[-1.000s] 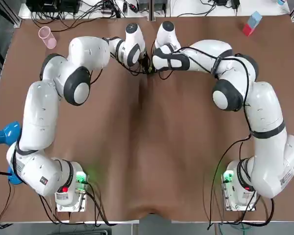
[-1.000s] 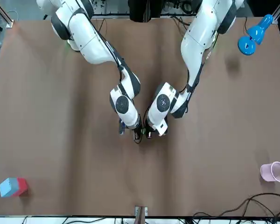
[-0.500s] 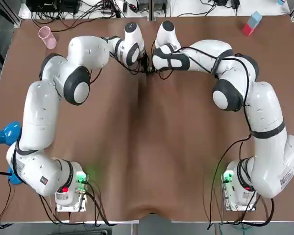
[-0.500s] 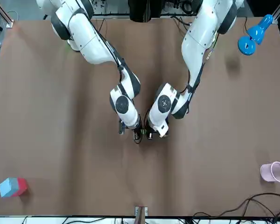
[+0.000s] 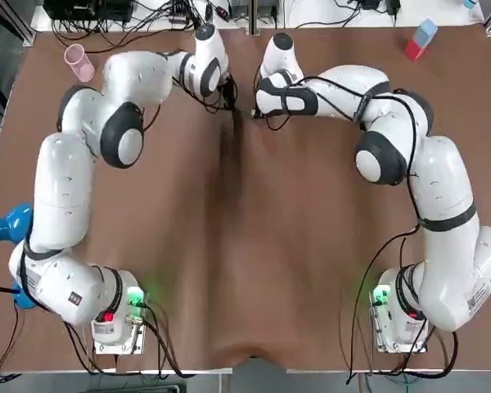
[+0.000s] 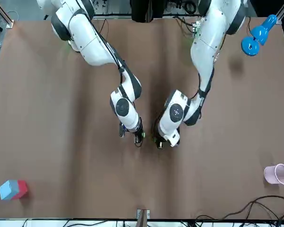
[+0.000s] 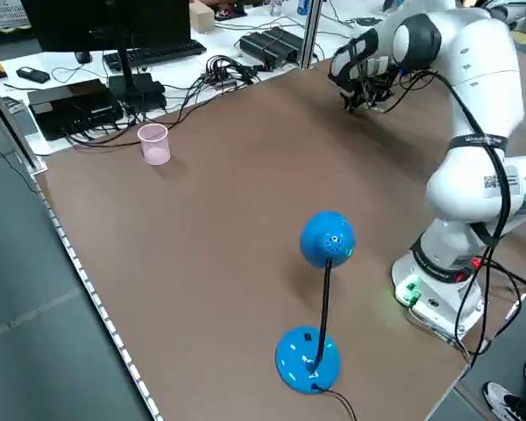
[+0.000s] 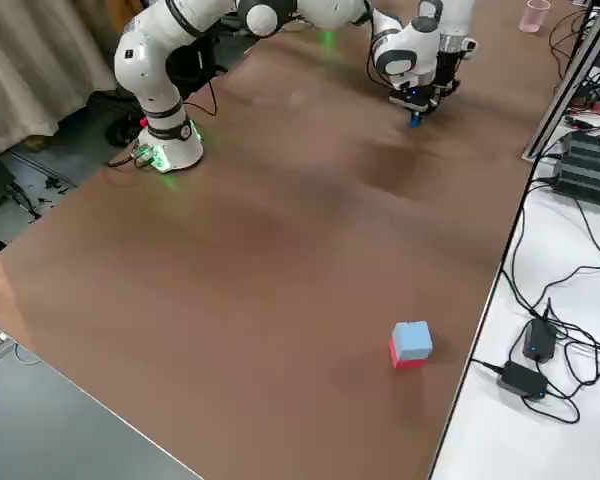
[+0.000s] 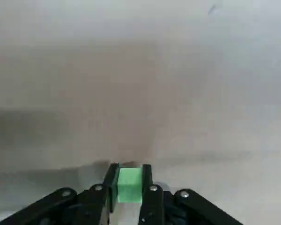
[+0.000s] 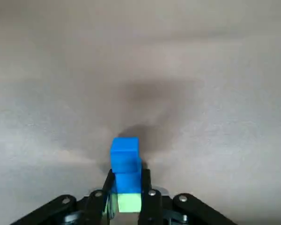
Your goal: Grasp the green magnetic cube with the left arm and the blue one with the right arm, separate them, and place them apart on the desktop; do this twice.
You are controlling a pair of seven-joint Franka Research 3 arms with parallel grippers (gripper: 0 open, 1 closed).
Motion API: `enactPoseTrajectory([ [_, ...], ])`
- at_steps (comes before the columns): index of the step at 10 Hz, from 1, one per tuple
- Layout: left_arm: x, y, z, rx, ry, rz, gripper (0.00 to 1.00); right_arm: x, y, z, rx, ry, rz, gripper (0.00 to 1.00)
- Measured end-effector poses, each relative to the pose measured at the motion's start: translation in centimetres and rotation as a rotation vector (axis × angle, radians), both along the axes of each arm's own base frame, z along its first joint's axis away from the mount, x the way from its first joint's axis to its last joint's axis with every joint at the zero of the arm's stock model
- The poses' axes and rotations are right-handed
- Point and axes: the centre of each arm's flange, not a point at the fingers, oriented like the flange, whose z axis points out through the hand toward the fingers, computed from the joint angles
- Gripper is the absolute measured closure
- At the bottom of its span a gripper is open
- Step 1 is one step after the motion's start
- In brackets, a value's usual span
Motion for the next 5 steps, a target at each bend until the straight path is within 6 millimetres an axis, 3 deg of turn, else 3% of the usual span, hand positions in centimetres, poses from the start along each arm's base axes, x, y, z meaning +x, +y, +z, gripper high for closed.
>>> enactPoseTrajectory([
  [2, 3.5, 5.3, 2.9, 0.001, -0.040, -0.006, 0.76, -0.1, 0.2, 0.1, 0.003, 0.000, 0.002, 0.77],
  [3, 4.5, 7.0, 3.5, 0.000, -0.061, -0.018, 0.76, -0.2, 0.4, 0.1, 0.006, 0.001, 0.004, 0.77],
  [5, 5.1, 6.2, 3.5, -0.040, -0.166, -0.025, 0.74, -0.5, 0.8, 0.2, 0.010, 0.004, 0.011, 0.77],
])
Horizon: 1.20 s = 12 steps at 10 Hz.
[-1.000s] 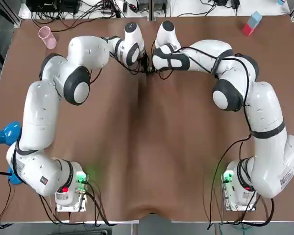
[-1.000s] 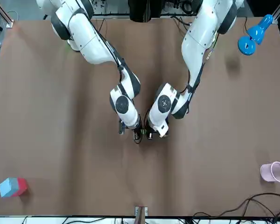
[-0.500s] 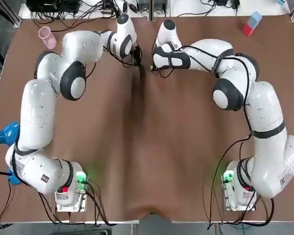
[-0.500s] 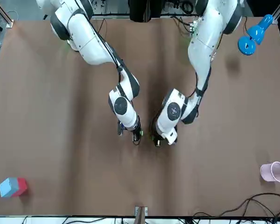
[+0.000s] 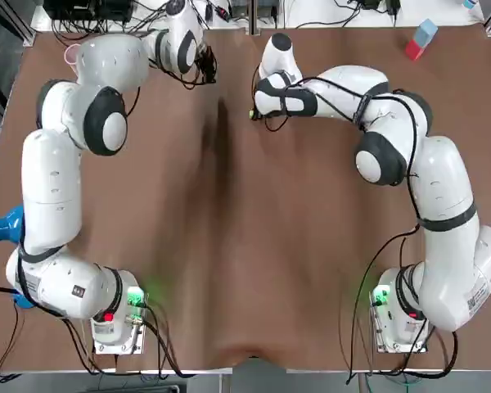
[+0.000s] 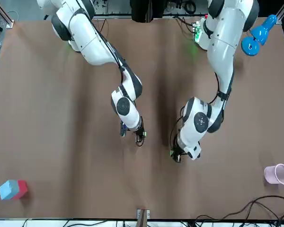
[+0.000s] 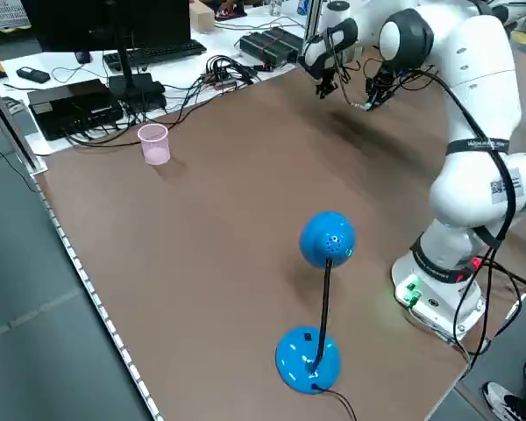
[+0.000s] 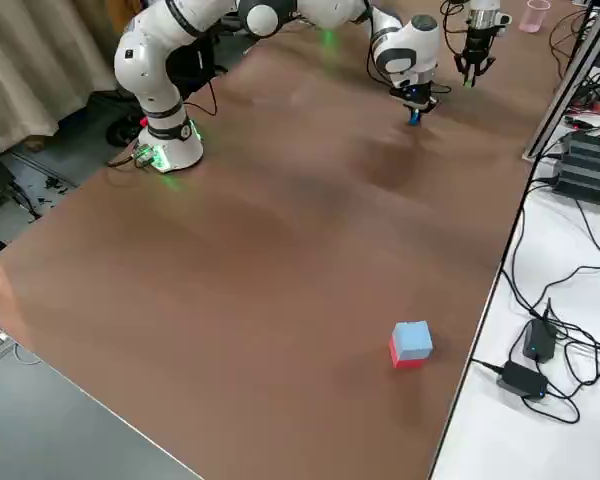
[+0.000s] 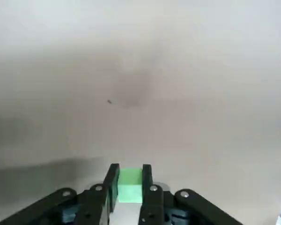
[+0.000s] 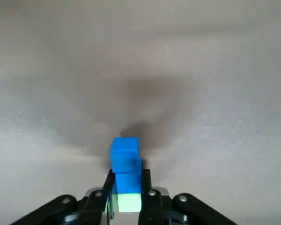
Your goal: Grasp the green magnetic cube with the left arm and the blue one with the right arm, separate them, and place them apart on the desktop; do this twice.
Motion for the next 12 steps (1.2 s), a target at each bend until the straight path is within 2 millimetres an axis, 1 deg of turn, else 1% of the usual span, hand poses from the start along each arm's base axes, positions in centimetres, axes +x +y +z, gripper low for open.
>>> enactPoseTrajectory([
  [1, -0.1, -0.8, -0.8, -0.013, -0.035, -0.009, 0.72, 0.0, 0.0, 0.0, -0.003, -0.003, 0.005, 0.75],
  [2, -0.2, -1.0, -1.4, -0.014, -0.049, -0.025, 0.68, -0.2, 0.2, 0.0, -0.001, -0.002, 0.009, 0.71],
  [3, -0.1, -0.9, -1.4, -0.012, -0.062, -0.042, 0.64, -0.3, 0.4, 0.0, 0.002, 0.000, 0.011, 0.66],
  [4, 0.3, -0.9, -0.7, -0.016, -0.077, -0.044, 0.51, -0.3, 0.4, 0.1, 0.002, 0.000, 0.011, 0.53],
  [5, 0.5, -1.2, 0.4, -0.025, -0.089, -0.044, 0.35, -0.1, 0.2, 0.2, 0.003, -0.003, 0.008, 0.45],
  [6, 0.0, -2.3, 1.4, -0.031, -0.067, -0.047, 0.22, 0.4, -0.3, 0.3, 0.005, -0.005, -0.001, 0.43],
  [7, -1.4, -4.4, 2.1, -0.023, -0.015, -0.059, 0.06, 1.0, -0.9, 0.4, 0.006, -0.007, -0.012, 0.42],
  [8, -3.2, -6.8, 2.2, -0.010, 0.043, -0.064, 0.03, 1.5, -1.6, 0.4, 0.006, -0.007, -0.022, 0.42],
  [10, -6.8, -11.0, 0.9, 0.012, 0.125, -0.065, 0.05, 2.1, -2.4, 0.4, 0.003, -0.003, -0.034, 0.42],
  [11, -7.9, -12.1, 0.3, 0.015, 0.147, -0.047, 0.08, 2.1, -2.6, 0.2, 0.001, 0.001, -0.035, 0.43],
  [12, -8.5, -12.7, -0.3, 0.017, 0.162, -0.034, 0.09, 2.0, -2.7, 0.0, -0.003, 0.007, -0.035, 0.43],
])
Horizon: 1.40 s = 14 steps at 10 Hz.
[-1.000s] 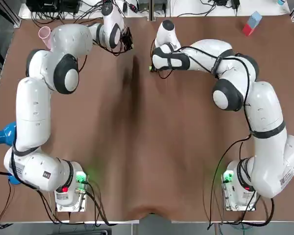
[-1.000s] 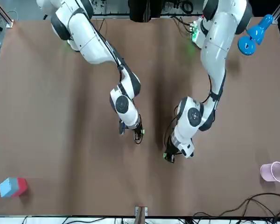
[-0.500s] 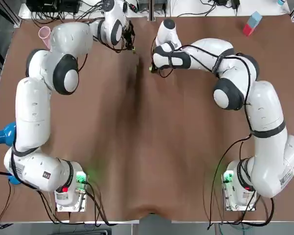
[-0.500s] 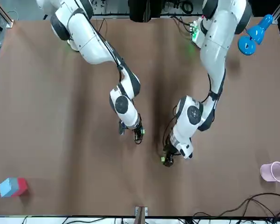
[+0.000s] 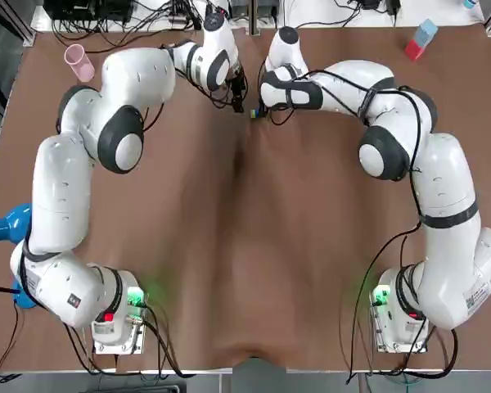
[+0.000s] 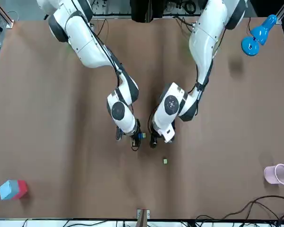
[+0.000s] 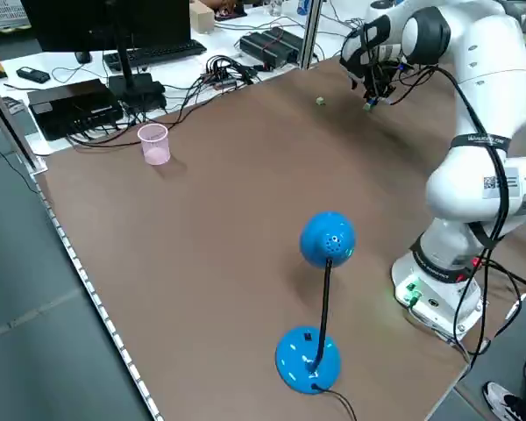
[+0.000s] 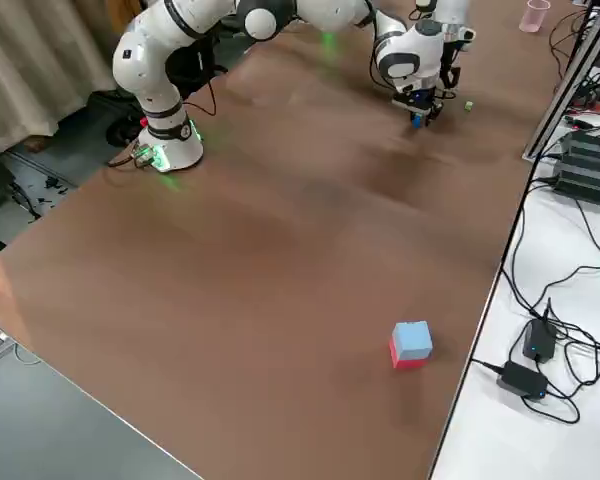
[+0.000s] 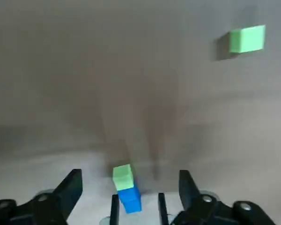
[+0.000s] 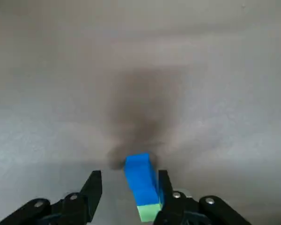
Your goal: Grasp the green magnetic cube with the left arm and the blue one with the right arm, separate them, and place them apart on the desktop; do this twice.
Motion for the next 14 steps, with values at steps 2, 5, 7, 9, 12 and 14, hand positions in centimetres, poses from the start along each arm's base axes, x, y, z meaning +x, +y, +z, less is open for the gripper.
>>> enactPoseTrajectory([
  [2, -0.9, -0.9, -1.2, 0.007, 0.022, 0.011, 0.11, -0.6, 0.4, -0.4, 0.002, 0.014, 0.012, 0.47],
  [5, -2.5, -2.2, -3.1, 0.020, 0.052, 0.016, 0.18, -0.4, 0.0, -0.4, 0.002, 0.010, 0.026, 0.75],
  [7, -2.9, -2.5, -3.9, 0.026, 0.061, 0.011, 0.20, -0.3, -0.1, -0.4, 0.002, 0.010, 0.025, 0.77],
  [9, -2.9, -2.4, -4.2, 0.028, 0.061, 0.012, 0.20, -0.3, -0.1, -0.4, 0.001, 0.010, 0.025, 0.77],
  [12, -2.1, -1.9, -3.9, 0.021, 0.036, 0.026, 0.20, -0.3, -0.1, -0.4, 0.001, 0.009, 0.026, 0.77],
  [14, -1.6, -1.8, -3.6, 0.003, 0.006, 0.035, 0.20, -0.3, -0.1, -0.4, 0.000, 0.009, 0.026, 0.77],
])
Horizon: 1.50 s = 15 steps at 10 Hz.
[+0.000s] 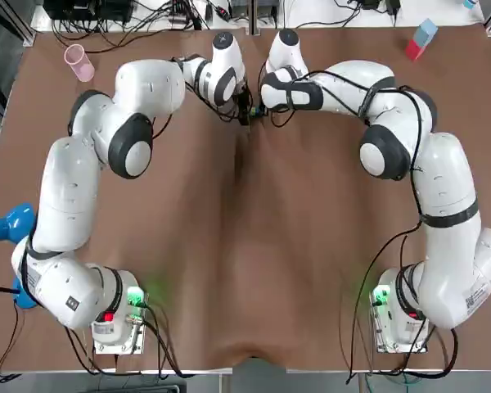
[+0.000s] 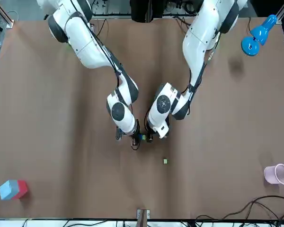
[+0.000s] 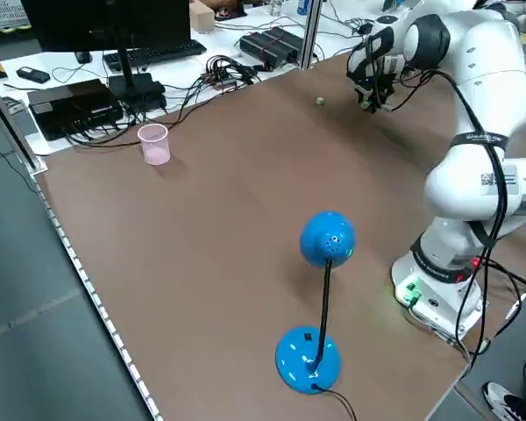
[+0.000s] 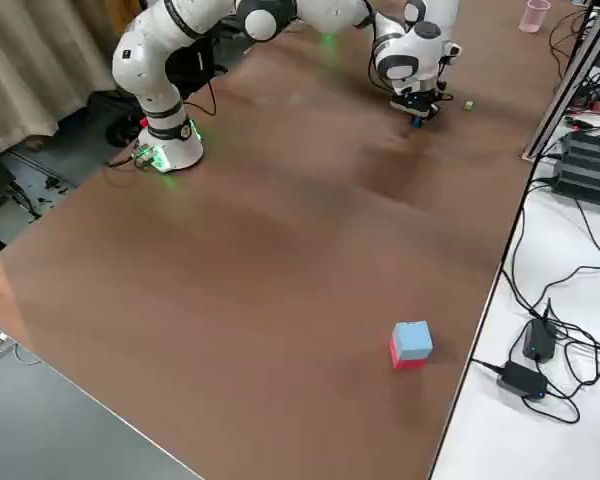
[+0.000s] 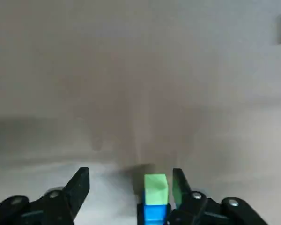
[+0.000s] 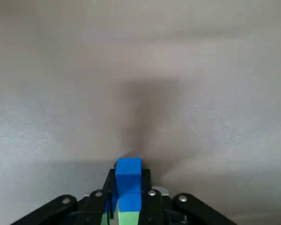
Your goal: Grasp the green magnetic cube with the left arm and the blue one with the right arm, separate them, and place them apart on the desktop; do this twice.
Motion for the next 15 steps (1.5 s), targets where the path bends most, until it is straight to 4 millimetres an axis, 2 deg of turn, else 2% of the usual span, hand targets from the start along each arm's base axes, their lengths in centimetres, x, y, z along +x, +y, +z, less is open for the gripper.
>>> enactPoseTrajectory([
  [3, 1.1, 0.4, -1.1, -0.047, -0.091, 0.025, 0.20, 0.0, 0.0, 0.0, 0.000, 0.000, 0.000, 0.77],
  [5, 1.0, 0.4, -2.0, -0.050, -0.095, 0.024, 0.20, 0.0, 0.0, 0.0, 0.000, 0.000, 0.000, 0.77],
  [11, 0.2, -0.7, -2.0, -0.052, -0.096, 0.006, 0.20, 0.1, -0.1, 0.0, 0.000, 0.000, -0.001, 0.77],
  [14, -0.1, -1.0, -2.0, -0.053, -0.096, 0.000, 0.24, 0.1, -0.1, 0.0, 0.000, 0.000, -0.002, 0.77],
  [15, -0.2, -1.1, -1.9, -0.053, -0.096, -0.001, 0.35, 0.1, -0.1, 0.0, 0.000, 0.000, -0.002, 0.77],
])
